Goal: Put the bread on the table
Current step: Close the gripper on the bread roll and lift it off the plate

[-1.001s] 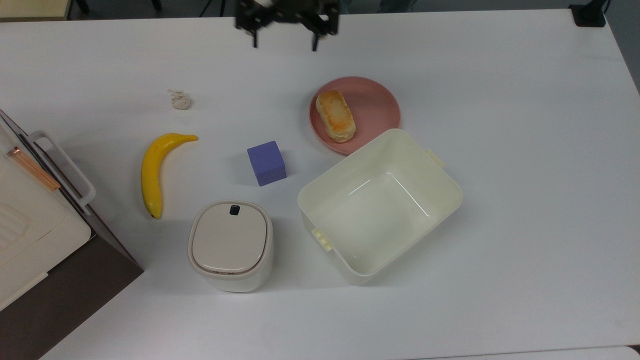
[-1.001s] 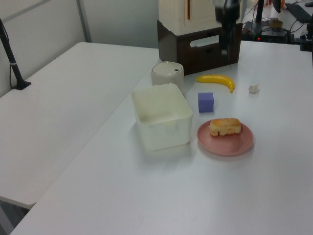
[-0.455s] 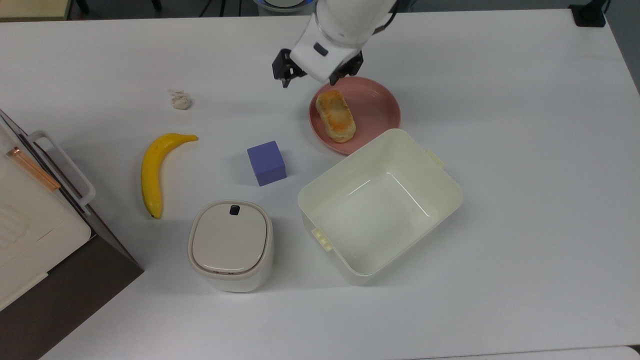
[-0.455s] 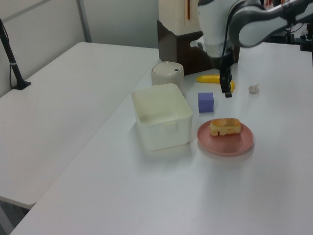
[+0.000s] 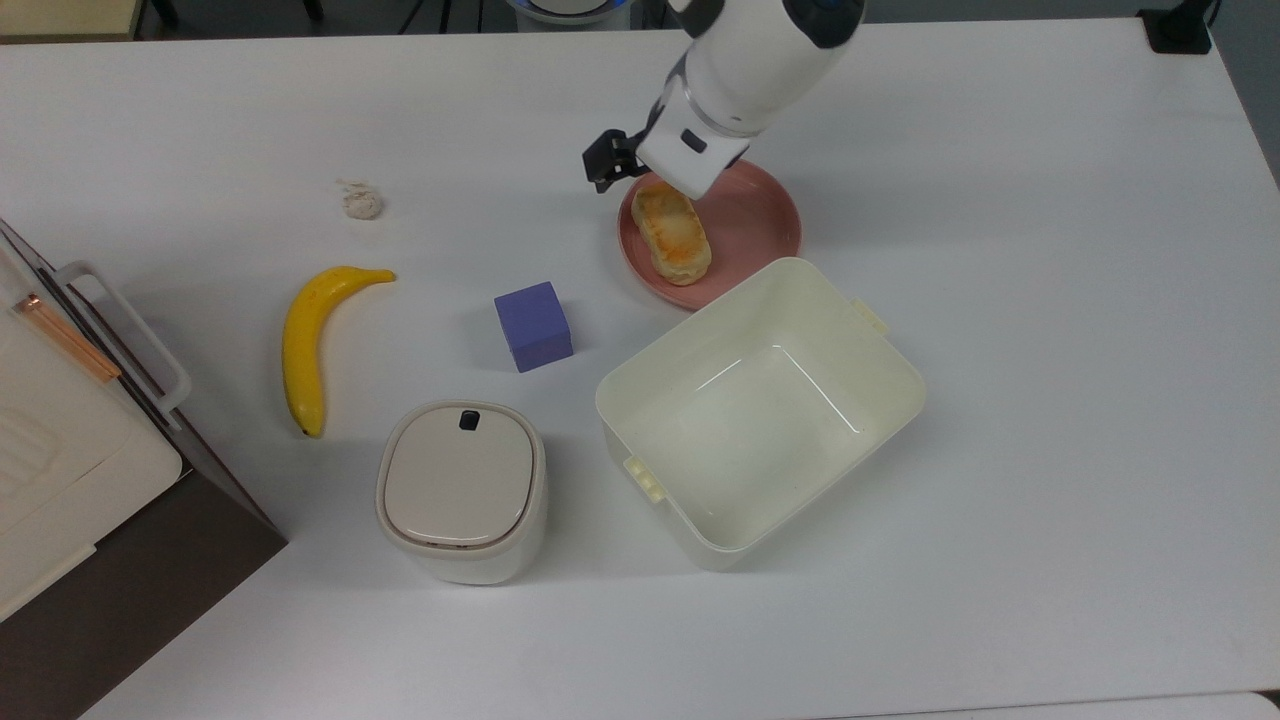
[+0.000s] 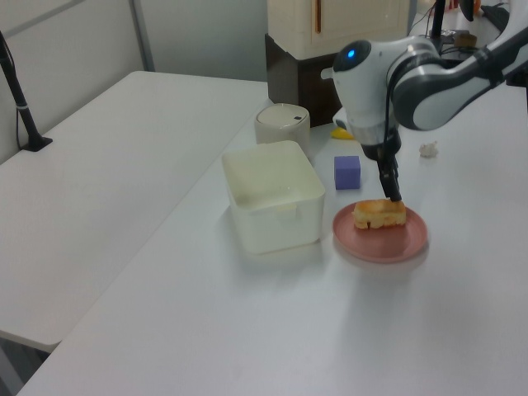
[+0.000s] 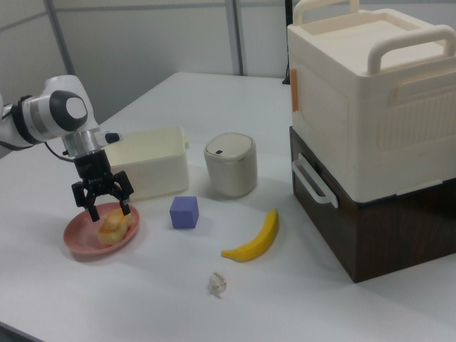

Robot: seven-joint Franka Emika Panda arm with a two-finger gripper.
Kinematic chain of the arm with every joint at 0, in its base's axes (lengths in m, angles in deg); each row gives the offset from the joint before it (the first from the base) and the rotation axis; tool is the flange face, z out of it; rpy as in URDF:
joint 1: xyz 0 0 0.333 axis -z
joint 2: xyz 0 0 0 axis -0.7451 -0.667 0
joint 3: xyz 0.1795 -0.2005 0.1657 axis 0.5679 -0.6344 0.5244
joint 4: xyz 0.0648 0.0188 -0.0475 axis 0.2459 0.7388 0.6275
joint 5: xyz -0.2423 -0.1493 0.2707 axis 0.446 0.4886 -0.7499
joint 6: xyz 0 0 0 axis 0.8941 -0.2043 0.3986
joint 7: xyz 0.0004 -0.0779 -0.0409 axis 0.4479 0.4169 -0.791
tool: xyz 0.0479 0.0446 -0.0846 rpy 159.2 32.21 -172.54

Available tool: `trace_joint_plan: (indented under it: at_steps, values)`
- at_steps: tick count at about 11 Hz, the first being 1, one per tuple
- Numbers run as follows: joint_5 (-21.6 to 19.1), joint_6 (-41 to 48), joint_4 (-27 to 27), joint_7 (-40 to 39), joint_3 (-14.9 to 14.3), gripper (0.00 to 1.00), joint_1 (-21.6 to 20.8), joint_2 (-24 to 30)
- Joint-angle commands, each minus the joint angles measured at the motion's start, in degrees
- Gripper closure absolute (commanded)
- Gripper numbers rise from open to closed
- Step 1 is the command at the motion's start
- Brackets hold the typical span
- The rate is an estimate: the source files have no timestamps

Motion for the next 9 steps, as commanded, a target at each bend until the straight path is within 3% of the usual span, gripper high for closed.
trace_joint_plan:
  at_steps: [1,5,6,9]
  values:
    - [2.2,-1.5,0.3,2.0,-0.3,0.0,-1.6,-2.7]
    - [2.7,-2.8,-0.5,1.6,-0.1,0.0,-1.8,-3.7]
    - [2.8,-2.8,-0.4,1.3,-0.1,0.05,-1.8,-4.2]
    - [3.6,-2.8,-0.4,0.6,-0.1,0.39,-1.7,-6.5]
